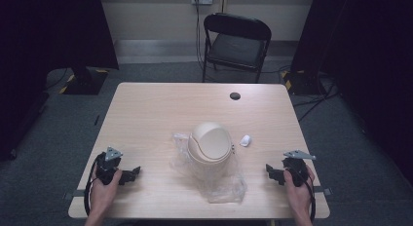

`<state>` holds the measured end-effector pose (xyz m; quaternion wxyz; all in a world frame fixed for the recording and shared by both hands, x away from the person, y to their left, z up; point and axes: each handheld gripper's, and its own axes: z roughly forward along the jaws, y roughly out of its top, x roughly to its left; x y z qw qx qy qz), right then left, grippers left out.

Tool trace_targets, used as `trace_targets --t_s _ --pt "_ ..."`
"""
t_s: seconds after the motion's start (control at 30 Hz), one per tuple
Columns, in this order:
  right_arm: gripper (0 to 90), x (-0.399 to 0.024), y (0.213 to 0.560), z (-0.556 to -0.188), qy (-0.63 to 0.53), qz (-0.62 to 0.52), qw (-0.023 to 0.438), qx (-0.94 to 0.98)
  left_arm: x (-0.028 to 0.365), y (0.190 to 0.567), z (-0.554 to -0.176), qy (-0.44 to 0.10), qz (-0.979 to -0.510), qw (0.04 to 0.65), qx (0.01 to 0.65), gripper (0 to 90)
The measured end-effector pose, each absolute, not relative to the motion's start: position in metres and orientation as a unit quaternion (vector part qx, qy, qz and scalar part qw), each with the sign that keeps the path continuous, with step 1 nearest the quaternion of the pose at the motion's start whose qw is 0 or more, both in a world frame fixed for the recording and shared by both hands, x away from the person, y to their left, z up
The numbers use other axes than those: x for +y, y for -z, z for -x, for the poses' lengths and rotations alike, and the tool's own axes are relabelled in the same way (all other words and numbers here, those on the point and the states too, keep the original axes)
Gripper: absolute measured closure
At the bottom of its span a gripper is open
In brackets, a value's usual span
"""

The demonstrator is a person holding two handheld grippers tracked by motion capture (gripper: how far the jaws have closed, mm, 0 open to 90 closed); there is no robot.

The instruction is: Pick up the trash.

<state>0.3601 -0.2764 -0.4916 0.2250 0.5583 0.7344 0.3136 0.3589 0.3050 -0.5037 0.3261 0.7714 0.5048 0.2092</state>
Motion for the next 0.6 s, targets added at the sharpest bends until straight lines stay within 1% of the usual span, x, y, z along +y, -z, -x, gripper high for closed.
trace_targets --t_s 0.17,0.33,0.6 --pt "14.3 -0.267 0.486 -0.362 -0.308 -0.543 0.222 0.749 0.305 0.504 -0.359 -0.209 -0.771 0.326 0.505 0.0" --pt "14.1 -0.250 0.474 -0.358 -0.321 -0.512 0.211 0.768 0.305 0.504 -0.359 -0.209 -0.771 0.326 0.505 0.1" --pt "15.5 -0.237 0.457 -0.360 -0.349 -0.493 0.204 0.770 0.305 0.504 -0.359 -0.209 -0.771 0.326 0.505 0.1"
